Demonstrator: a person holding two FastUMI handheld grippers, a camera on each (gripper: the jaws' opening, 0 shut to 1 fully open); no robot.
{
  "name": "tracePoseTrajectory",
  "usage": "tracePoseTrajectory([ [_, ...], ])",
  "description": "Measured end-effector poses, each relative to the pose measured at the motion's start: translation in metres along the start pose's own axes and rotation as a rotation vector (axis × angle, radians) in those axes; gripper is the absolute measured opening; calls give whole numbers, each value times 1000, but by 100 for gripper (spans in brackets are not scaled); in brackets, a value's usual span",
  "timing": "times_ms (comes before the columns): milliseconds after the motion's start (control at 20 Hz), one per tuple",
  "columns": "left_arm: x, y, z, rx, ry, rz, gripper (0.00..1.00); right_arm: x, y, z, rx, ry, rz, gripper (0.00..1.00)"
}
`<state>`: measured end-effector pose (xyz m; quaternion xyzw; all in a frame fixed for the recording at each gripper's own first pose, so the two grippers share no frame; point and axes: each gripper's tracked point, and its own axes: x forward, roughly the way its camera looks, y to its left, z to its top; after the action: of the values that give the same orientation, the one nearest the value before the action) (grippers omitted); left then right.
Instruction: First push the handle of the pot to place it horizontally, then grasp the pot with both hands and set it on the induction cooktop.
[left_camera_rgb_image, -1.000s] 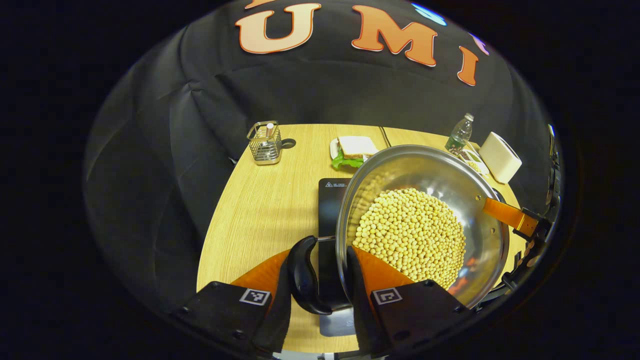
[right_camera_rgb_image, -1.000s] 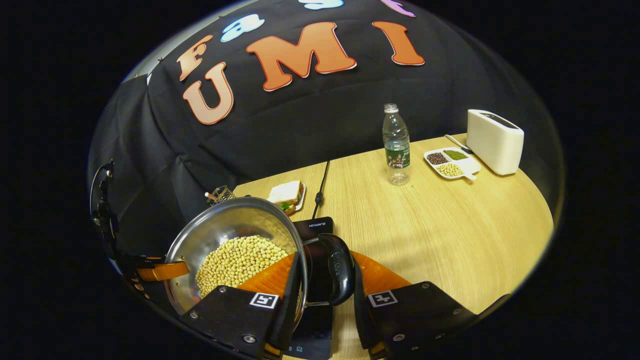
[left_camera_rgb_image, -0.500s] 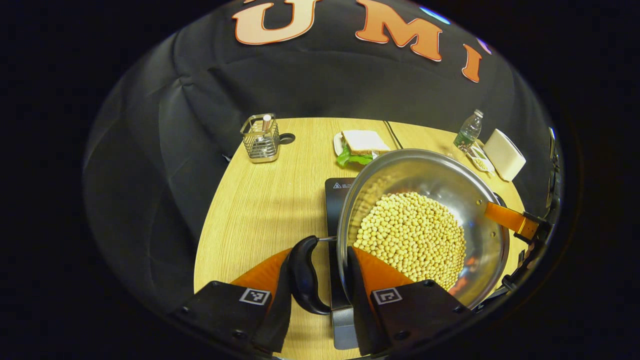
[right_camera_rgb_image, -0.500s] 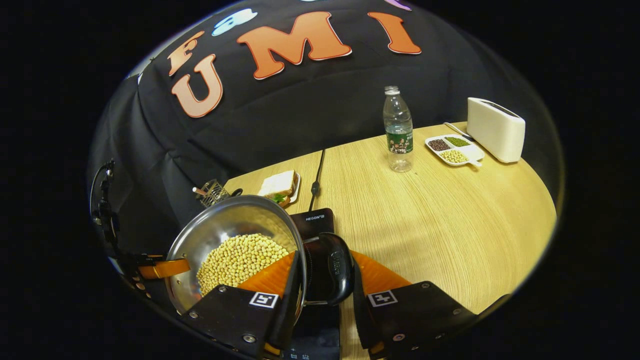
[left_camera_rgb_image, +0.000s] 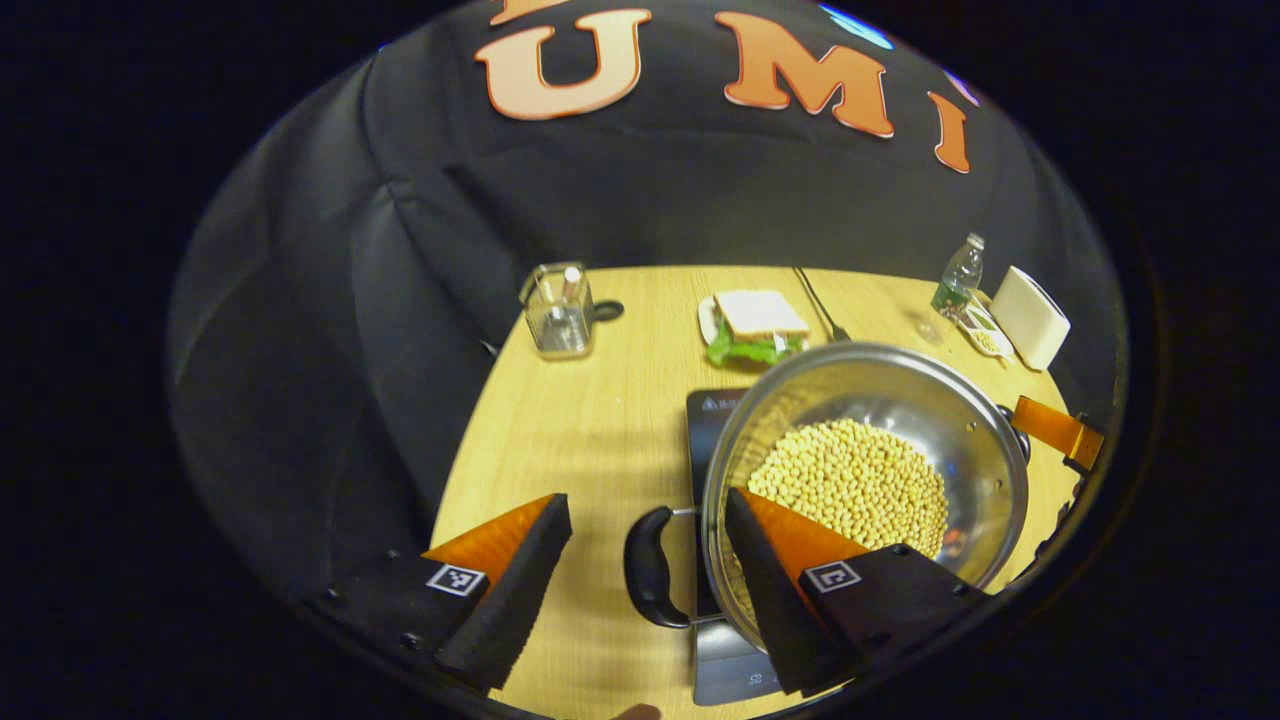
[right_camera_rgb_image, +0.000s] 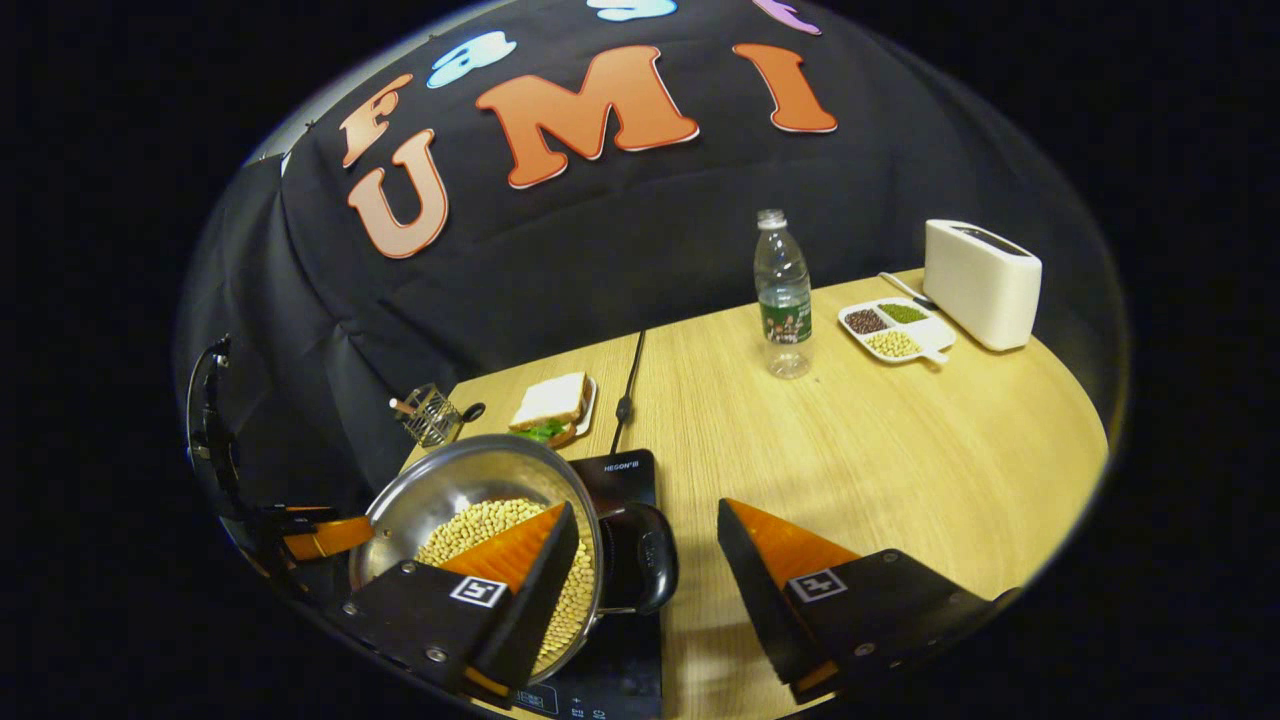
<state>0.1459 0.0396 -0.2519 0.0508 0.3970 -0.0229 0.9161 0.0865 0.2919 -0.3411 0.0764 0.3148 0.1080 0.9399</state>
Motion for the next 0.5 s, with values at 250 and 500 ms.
tracePoseTrajectory([
  [250,-70,-41,73,40,-278,7,98,-61,-32,77,-83,-175,-30,95],
  [500,-167,-80,156,19,-579,15,96,-147,-70,152,-172,-379,-76,95],
])
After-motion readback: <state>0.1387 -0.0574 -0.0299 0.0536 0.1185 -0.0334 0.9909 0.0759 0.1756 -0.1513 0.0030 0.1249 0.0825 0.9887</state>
